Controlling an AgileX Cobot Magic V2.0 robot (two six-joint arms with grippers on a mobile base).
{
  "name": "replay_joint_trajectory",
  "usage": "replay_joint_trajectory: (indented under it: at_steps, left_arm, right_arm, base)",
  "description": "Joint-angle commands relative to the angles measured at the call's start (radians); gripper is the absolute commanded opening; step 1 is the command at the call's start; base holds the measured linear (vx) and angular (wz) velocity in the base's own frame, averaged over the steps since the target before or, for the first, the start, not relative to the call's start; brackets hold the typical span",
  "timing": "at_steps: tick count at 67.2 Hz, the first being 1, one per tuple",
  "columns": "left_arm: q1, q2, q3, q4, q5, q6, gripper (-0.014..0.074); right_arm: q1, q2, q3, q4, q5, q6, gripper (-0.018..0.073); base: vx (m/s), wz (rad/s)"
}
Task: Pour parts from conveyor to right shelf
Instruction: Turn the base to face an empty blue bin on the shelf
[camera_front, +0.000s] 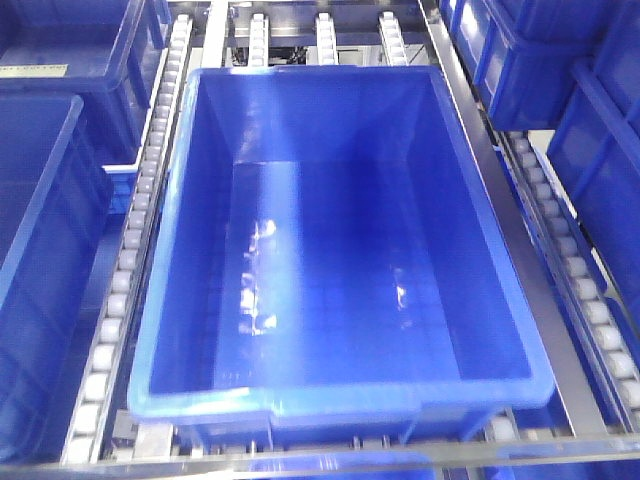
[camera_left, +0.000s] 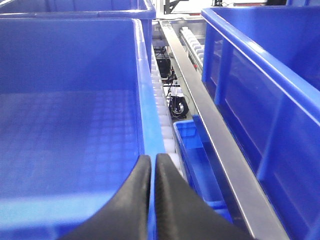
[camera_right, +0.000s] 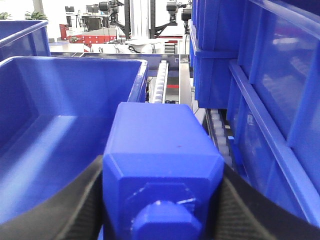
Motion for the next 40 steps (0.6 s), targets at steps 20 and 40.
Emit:
replay_joint_trajectory:
  at_steps: [20,40]
  left_arm:
    - [-0.005,-0.004,-0.019,-0.001,-0.071,-0.007,-0.0006]
    - [-0.005,-0.004,-0.019,-0.001,-0.071,-0.007,-0.0006]
  right_arm:
    - [0.0,0.015,-0.025,0.001,-0.078,-0.005,-0.0005]
    - [0.0,0.015,-0.025,0.001,-0.078,-0.005,-0.0005]
  base:
    - [0.1,0.01]
    - [0.07,0.0]
